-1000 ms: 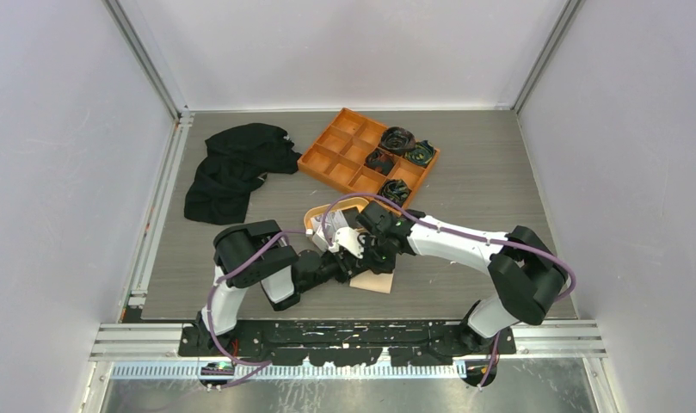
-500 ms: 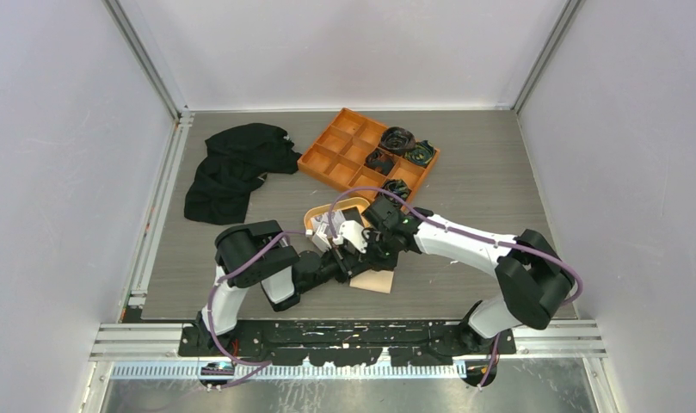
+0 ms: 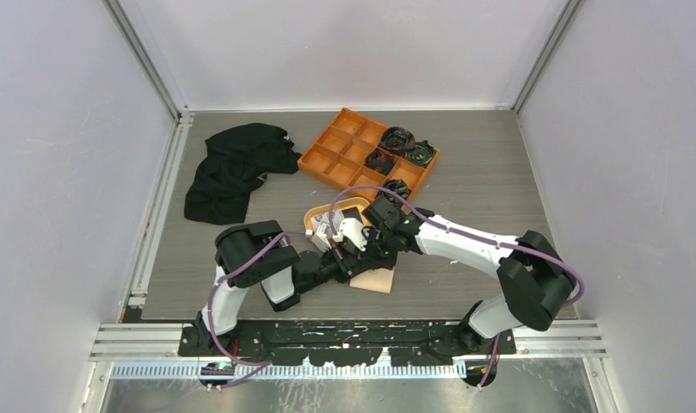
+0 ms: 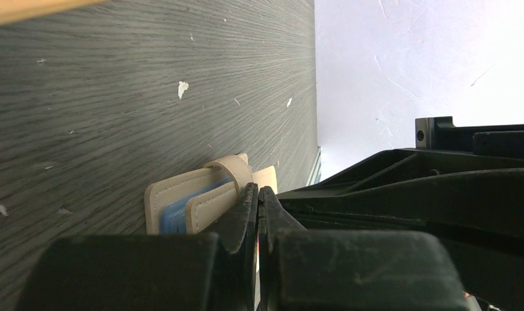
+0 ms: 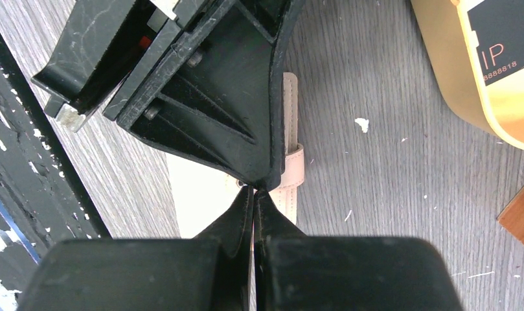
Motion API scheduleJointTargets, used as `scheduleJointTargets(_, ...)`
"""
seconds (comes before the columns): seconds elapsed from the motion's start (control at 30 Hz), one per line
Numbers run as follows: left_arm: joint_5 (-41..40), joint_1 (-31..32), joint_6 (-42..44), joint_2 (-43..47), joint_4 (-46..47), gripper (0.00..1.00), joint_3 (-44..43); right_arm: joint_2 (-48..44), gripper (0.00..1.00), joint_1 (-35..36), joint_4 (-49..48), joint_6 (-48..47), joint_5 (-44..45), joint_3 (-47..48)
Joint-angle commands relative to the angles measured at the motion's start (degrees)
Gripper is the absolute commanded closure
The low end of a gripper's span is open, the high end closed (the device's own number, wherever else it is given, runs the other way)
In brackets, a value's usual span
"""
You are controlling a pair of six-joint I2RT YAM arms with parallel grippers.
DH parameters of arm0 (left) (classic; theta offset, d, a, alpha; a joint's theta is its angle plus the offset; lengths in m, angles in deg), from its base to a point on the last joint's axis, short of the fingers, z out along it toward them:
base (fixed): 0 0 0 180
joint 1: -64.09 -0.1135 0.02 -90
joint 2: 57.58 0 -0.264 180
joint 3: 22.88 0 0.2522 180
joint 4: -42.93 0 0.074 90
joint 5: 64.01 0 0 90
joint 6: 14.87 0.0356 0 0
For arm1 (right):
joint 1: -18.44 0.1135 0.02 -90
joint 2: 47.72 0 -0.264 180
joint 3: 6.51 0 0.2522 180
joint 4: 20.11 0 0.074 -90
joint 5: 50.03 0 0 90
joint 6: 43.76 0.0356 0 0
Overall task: Put the credit cards into the card holder
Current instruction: Close the card holder at the center of the board.
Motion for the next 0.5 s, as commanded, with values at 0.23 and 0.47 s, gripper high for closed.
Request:
scheduleJointTargets(0.23,1.1,0.9,2.8,-1.4,-4.8,1.00,1.0,1.5,0.99,2.0,-3.8,-0.8,-2.1,-0.5)
scheduleJointTargets(0.47,1.4,0.8,3.3,-1.2,-4.8,1.00,1.0,2.0,0.99,2.1,-1.9,-2.1,-3.9,0.3)
